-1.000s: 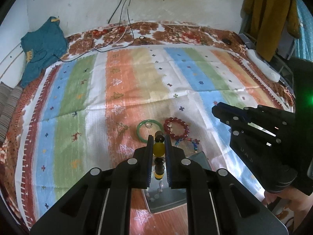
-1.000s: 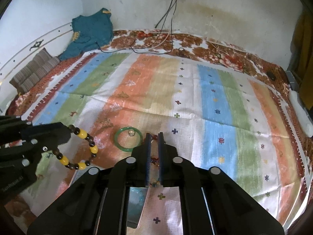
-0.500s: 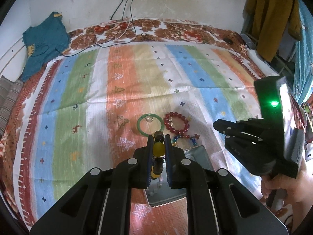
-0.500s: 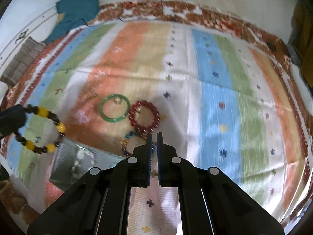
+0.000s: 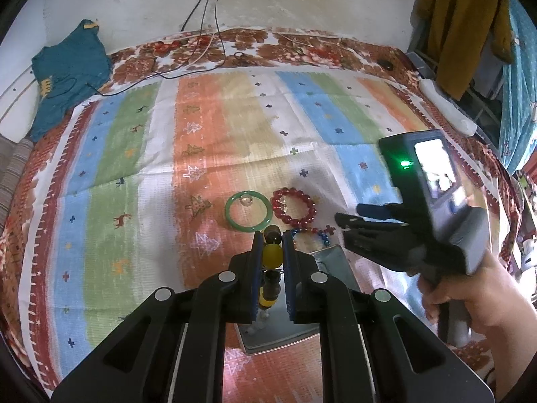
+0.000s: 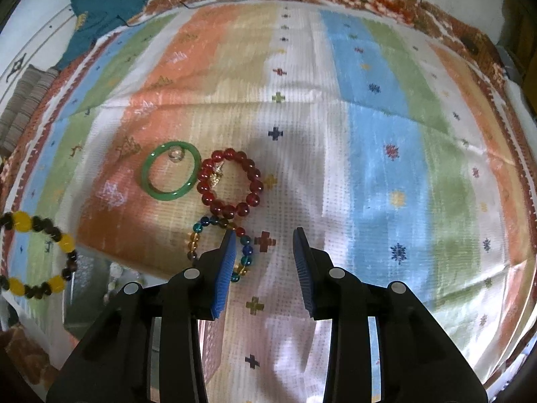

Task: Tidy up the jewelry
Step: 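Carry the yellow-black bracelet over the tin with the left tool while the right opens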

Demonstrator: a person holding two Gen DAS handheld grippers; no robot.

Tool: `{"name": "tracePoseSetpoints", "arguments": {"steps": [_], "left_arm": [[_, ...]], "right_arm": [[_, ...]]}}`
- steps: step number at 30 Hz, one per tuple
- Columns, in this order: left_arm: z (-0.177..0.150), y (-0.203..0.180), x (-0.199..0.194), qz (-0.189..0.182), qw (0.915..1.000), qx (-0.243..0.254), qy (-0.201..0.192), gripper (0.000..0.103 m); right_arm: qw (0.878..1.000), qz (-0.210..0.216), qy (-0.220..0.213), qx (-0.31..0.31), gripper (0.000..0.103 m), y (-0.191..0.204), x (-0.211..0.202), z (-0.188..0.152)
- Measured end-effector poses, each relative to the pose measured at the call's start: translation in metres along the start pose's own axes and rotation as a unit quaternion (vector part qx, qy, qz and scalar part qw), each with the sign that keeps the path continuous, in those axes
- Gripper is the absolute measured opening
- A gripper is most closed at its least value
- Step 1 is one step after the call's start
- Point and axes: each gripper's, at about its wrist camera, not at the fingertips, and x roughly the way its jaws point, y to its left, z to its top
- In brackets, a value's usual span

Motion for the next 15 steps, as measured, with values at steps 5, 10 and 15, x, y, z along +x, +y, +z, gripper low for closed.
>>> {"name": "tracePoseSetpoints", "arguments": {"steps": [5, 10, 15], "left_arm": [[0.001, -0.002, 0.003, -0.005, 1.0, 0.001, 0.003, 0.011], [0.0, -0.007, 0.004, -0.007, 0.9999, 0.006, 0.004, 0.011], [0.0, -0.008, 0.003, -0.008, 0.9999, 0.007, 0.005, 0.011]], "right_arm": [[1.0, 0.0, 0.028, -0.006, 0.035, 0.003, 0.019, 0.0], [0.999, -0.001, 0.041, -0.004, 0.035, 0.004, 0.029, 0.001], [0.999, 0.006, 0.051, -0.002, 0.035, 0.004, 0.037, 0.004]]}}
